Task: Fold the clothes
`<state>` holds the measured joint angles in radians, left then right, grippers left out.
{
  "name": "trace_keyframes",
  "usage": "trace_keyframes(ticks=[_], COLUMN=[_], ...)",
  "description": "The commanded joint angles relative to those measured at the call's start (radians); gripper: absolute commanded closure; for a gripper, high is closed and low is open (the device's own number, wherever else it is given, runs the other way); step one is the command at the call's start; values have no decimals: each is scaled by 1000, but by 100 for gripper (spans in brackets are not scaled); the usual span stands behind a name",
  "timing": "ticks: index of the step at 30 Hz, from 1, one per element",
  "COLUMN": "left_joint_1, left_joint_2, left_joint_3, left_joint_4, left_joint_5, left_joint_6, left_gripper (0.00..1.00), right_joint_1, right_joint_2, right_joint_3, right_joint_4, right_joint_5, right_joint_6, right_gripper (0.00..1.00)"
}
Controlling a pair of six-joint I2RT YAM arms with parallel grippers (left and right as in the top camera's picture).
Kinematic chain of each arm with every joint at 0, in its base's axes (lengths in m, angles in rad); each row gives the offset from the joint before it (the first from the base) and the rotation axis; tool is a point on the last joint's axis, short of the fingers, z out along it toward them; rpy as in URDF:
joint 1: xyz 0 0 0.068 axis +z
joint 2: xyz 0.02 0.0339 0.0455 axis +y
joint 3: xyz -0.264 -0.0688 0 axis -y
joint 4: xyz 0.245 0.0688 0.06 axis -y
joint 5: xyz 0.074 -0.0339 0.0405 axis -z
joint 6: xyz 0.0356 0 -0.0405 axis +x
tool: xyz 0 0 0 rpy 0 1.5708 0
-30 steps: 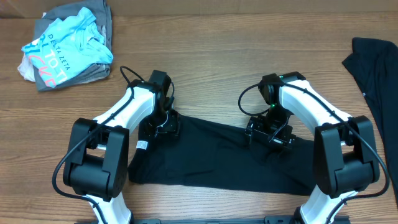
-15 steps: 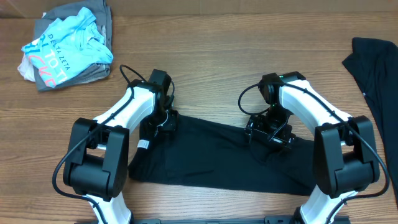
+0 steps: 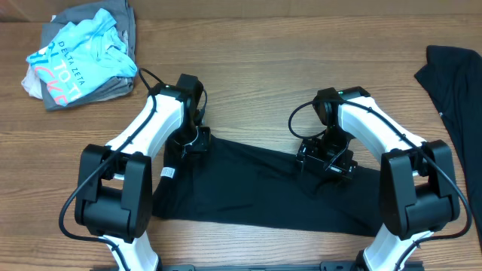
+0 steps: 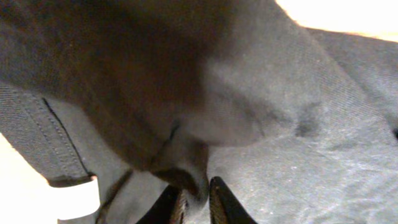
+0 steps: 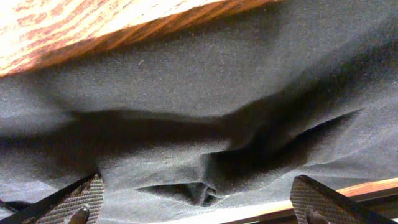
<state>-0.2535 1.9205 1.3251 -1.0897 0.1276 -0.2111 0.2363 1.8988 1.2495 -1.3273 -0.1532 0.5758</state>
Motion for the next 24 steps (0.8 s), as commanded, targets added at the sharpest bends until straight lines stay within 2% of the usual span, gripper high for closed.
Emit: trace_keyframes(ticks=[1,4,7,8,9,10,13,15,18,24], left_joint_1=[12,30,63,72,81,93,103,103,103,103], left_joint_2=[-11,-11,-11,-11,-11,-11,-11,-11,-11,-11], left_joint_3=[21,21,21,21,21,20,18,18,18,-23], left_joint_4=[-3,-4,-10,-14,-18,-25,-24,-22,-24,1], left_joint_5=[-54,-59,-56,-53,-43,-14,23,23,32,50], left_joint_6=[-8,-10,-10,-10,-5,13,36,35,34,32], left_gripper=[88,94,95,91,83,69,69,74,67,65], right_joint_1=[-1,-1,-1,-1,-1,-1,-1,0,2,6], right_joint_2=[-36,-36,-36,-36,-36,-36,-36,-36,-36,-36], right_joint_3=[22,22,22,22,22,22,22,22,22,22], right_joint_4=[2,2,3,3,3,6,16,17,17,17], right_joint_5=[-10,-26,-28,-29,-28,-29,-34,-40,-41,-40], right_joint_6=[-1,-1,-1,-1,-1,-1,-1,-1,-1,-1], right_gripper=[0,0,0,0,0,0,0,0,0,0])
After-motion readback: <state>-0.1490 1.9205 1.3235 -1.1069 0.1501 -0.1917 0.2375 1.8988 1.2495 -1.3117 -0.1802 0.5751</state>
